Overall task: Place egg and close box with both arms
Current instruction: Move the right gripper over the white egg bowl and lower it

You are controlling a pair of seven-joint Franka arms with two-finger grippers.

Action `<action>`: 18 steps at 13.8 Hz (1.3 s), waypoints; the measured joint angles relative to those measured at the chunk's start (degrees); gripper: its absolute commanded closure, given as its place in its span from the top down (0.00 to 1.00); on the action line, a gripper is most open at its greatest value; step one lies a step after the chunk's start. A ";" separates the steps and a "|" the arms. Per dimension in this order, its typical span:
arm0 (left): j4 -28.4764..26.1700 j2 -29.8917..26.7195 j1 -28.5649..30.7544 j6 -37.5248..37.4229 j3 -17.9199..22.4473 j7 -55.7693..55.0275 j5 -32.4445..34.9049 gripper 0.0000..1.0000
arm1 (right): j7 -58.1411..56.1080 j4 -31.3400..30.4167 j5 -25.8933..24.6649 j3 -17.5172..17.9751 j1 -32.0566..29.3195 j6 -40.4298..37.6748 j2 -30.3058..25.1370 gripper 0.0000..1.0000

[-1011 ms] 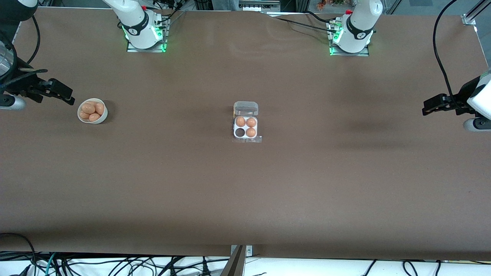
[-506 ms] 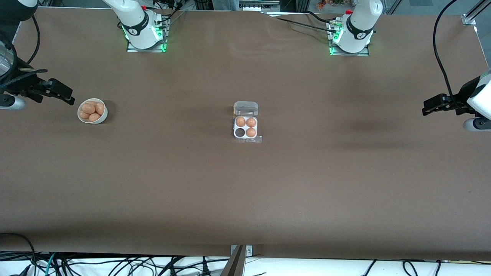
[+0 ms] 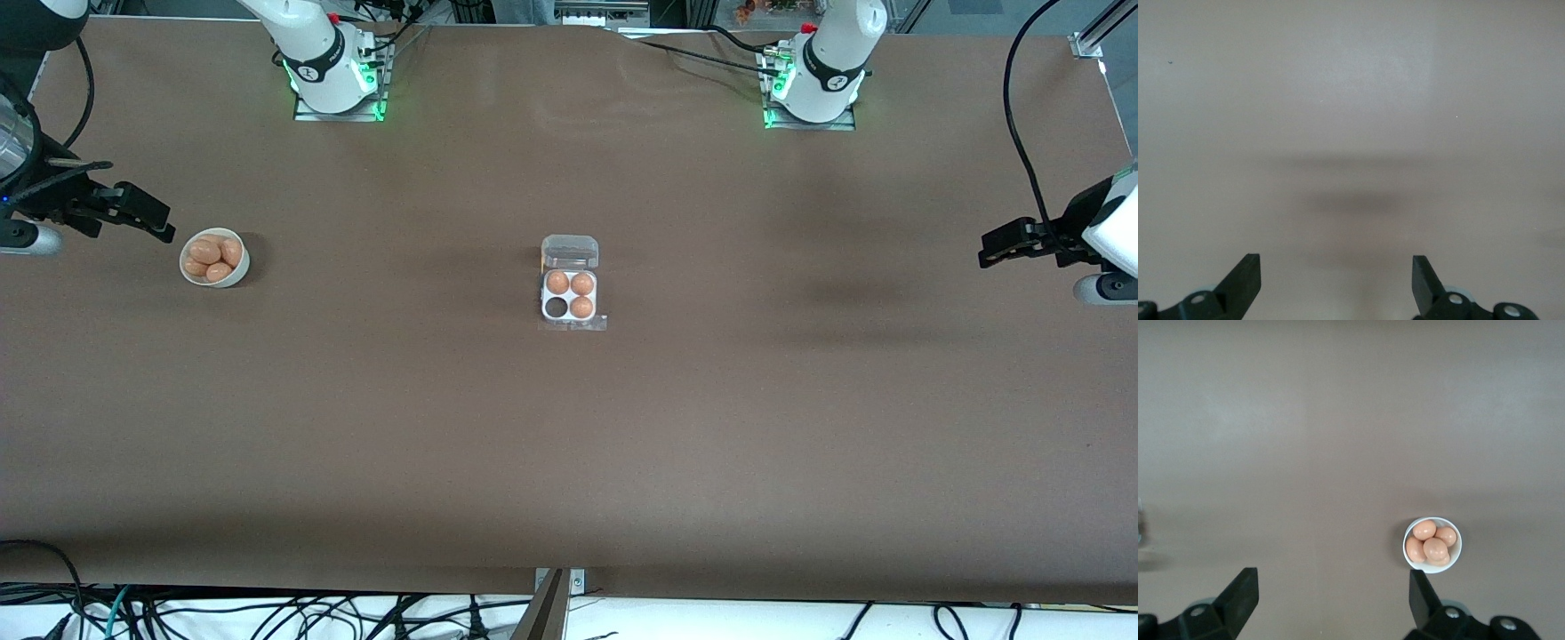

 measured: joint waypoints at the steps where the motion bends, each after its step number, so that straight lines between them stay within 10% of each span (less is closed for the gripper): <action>1: 0.00 0.00 0.00 0.00 0.00 0.00 0.00 1.00 | -0.02 -0.03 0.00 0.00 0.00 -1.15 0.43 1.00; 8: 0.02 0.02 0.00 0.00 0.00 0.00 0.00 1.00 | -0.02 -2.12 -0.12 -0.87 -0.50 -4.24 4.38 1.00; 18: 0.04 0.03 0.01 0.00 0.00 0.00 0.00 1.00 | -18.20 -25.91 -0.30 -12.77 -0.87 20.35 2.12 1.00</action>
